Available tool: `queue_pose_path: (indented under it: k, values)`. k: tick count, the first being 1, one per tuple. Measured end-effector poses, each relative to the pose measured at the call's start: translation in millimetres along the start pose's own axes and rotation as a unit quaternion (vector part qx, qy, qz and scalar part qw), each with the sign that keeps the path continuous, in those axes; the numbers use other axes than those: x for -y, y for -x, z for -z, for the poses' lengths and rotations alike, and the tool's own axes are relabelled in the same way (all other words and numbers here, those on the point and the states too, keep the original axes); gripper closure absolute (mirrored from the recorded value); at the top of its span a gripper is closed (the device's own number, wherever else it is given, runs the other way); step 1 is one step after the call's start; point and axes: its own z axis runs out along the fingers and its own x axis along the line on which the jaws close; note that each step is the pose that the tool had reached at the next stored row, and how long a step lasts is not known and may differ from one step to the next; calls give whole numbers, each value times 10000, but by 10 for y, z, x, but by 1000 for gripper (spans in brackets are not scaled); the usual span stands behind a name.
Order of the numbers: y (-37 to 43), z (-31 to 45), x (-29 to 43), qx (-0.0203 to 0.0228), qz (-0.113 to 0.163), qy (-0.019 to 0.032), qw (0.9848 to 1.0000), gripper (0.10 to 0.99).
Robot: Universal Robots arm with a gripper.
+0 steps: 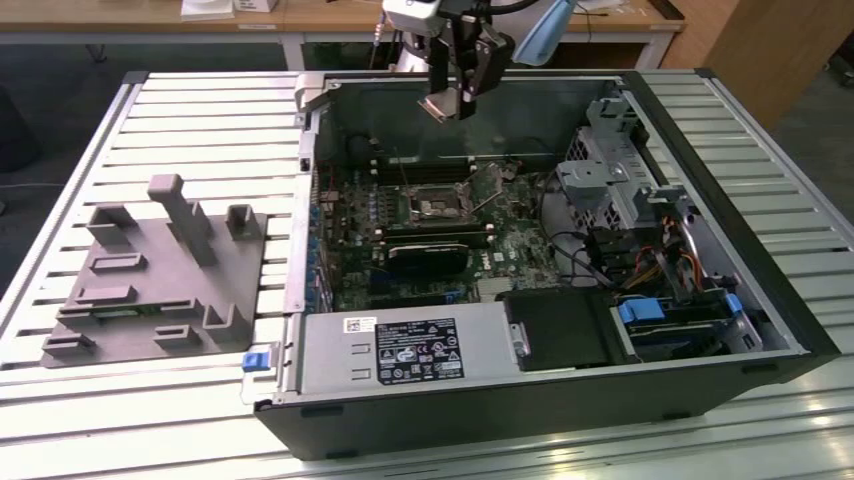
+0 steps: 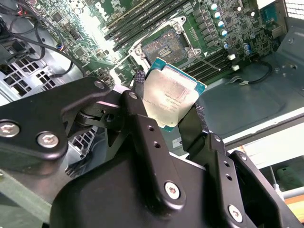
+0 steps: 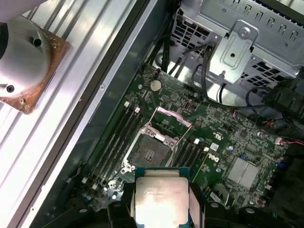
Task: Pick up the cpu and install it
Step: 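Place the cpu into insertion slot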
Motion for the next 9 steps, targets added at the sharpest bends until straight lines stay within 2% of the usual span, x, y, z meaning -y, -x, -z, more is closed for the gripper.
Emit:
queue_pose_path:
  k: [9]
  values:
    - [0, -4, 0, 5, -94, -1, 10000, 549]
